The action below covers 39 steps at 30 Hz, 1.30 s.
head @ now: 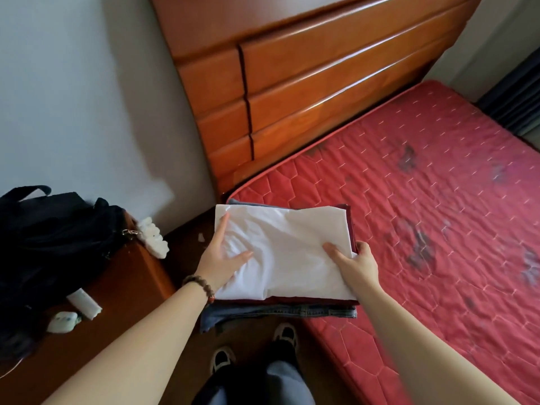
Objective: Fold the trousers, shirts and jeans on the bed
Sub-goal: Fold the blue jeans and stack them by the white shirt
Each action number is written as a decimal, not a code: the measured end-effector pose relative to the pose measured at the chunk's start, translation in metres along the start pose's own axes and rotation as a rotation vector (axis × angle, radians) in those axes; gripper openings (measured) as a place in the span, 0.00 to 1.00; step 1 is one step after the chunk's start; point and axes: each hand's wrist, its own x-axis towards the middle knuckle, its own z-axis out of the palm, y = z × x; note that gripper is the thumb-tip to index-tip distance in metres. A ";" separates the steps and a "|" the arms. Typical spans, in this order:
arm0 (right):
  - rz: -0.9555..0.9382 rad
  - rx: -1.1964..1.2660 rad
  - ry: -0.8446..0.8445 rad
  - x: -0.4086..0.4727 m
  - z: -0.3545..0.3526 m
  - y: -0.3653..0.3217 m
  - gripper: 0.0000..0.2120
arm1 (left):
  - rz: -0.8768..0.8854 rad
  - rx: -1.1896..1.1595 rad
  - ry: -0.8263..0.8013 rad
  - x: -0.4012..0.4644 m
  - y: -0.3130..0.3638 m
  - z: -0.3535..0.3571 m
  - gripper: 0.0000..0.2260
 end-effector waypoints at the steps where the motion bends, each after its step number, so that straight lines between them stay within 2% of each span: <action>1: -0.005 -0.013 -0.008 0.014 0.005 -0.003 0.27 | -0.030 -0.018 0.013 0.010 -0.005 0.003 0.44; 9: -0.109 -0.178 -0.168 0.178 0.058 -0.040 0.30 | -0.148 -0.135 0.247 0.109 -0.055 0.058 0.43; 14: -0.182 -0.258 -0.274 0.275 0.104 -0.059 0.44 | -0.192 -0.088 0.418 0.171 -0.079 0.085 0.43; 18: -0.250 -0.302 -0.325 0.336 0.133 -0.075 0.55 | -0.211 -0.163 0.486 0.215 -0.095 0.104 0.41; 21: -0.212 -0.352 -0.390 0.375 0.155 -0.080 0.56 | -0.256 -0.138 0.424 0.243 -0.113 0.113 0.41; 23: -0.177 -0.446 -0.445 0.394 0.171 -0.074 0.50 | -0.343 -0.077 0.271 0.252 -0.130 0.116 0.42; 25: -0.158 -0.523 -0.471 0.404 0.180 -0.067 0.47 | -0.346 -0.045 0.146 0.252 -0.145 0.116 0.40; 27: -0.153 -0.570 -0.450 0.404 0.182 -0.064 0.50 | -0.333 0.010 0.163 0.247 -0.147 0.114 0.37; 29: -0.320 -0.692 -0.276 0.399 0.181 -0.062 0.48 | -0.305 0.283 0.397 0.240 -0.141 0.111 0.32; 31: -0.763 -0.683 0.010 0.380 0.184 -0.059 0.39 | -0.112 0.597 0.657 0.237 -0.131 0.108 0.25; 32: -1.008 -0.635 0.073 0.365 0.192 -0.060 0.34 | 0.019 0.706 0.687 0.239 -0.126 0.110 0.22; 34: -1.366 -0.637 -0.045 0.336 0.219 -0.060 0.27 | 0.179 0.860 0.543 0.249 -0.119 0.120 0.22; 35: -1.462 -0.723 -0.144 0.325 0.235 -0.057 0.25 | 0.186 0.923 0.444 0.256 -0.118 0.126 0.25; 37: -1.499 -0.950 -0.276 0.315 0.259 -0.045 0.25 | 0.091 1.004 0.304 0.267 -0.122 0.137 0.34; 39: -1.405 -1.073 -0.360 0.321 0.267 -0.034 0.26 | -0.004 1.048 0.263 0.276 -0.137 0.141 0.40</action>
